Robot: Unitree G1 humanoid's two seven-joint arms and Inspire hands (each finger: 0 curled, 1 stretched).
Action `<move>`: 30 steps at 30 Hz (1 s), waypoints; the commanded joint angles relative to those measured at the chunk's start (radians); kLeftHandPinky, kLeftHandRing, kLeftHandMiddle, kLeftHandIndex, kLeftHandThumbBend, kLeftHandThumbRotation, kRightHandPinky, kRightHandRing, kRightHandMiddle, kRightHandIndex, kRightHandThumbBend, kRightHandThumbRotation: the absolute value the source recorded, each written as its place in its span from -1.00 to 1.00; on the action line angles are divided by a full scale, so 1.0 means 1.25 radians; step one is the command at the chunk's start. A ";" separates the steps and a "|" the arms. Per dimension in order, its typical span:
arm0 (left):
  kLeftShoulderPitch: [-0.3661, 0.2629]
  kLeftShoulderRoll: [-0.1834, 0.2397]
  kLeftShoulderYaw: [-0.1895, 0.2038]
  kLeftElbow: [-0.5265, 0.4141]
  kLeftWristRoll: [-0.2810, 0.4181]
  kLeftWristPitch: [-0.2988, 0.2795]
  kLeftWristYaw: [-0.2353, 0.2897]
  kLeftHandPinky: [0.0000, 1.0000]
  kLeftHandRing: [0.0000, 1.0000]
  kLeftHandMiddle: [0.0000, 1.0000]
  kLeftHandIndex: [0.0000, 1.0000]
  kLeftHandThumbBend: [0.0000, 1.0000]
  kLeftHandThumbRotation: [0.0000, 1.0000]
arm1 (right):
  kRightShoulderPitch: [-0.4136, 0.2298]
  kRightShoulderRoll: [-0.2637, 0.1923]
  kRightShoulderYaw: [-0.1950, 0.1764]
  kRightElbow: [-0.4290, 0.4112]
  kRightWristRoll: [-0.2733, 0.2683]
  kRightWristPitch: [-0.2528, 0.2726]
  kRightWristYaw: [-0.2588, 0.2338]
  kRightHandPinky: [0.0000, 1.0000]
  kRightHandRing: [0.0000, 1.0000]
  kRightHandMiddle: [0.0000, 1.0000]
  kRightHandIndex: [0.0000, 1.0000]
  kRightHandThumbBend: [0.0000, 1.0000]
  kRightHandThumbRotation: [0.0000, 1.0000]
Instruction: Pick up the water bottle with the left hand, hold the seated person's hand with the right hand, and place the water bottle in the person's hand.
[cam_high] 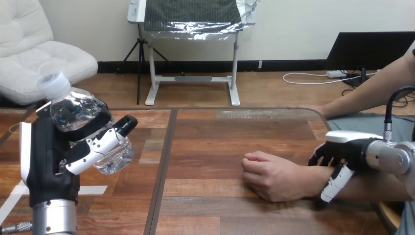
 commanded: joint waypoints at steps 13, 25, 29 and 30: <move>-0.062 0.010 0.006 -0.039 -0.006 -0.031 -0.006 -0.63 -0.52 -0.41 -0.30 0.09 -1.00 | 0.075 0.049 0.056 0.045 -0.013 -0.007 -0.006 -0.13 0.08 0.22 0.35 0.79 -0.66; -0.060 0.008 0.009 -0.045 0.002 -0.032 0.001 -0.64 -0.52 -0.40 -0.29 0.09 -1.00 | 0.081 0.050 0.054 0.046 -0.002 -0.020 -0.016 -0.27 -0.06 0.11 0.18 0.79 -0.79; -0.059 0.007 0.010 -0.046 -0.007 -0.038 -0.003 -0.64 -0.52 -0.40 -0.29 0.09 -1.00 | 0.080 0.051 0.055 0.053 -0.003 -0.024 -0.019 -0.26 -0.06 0.10 0.14 0.80 -0.82; -0.059 0.007 0.010 -0.046 -0.008 -0.037 -0.003 -0.64 -0.52 -0.40 -0.30 0.09 -1.00 | 0.080 0.052 0.056 0.052 -0.004 -0.022 -0.019 -0.26 -0.06 0.10 0.13 0.80 -0.83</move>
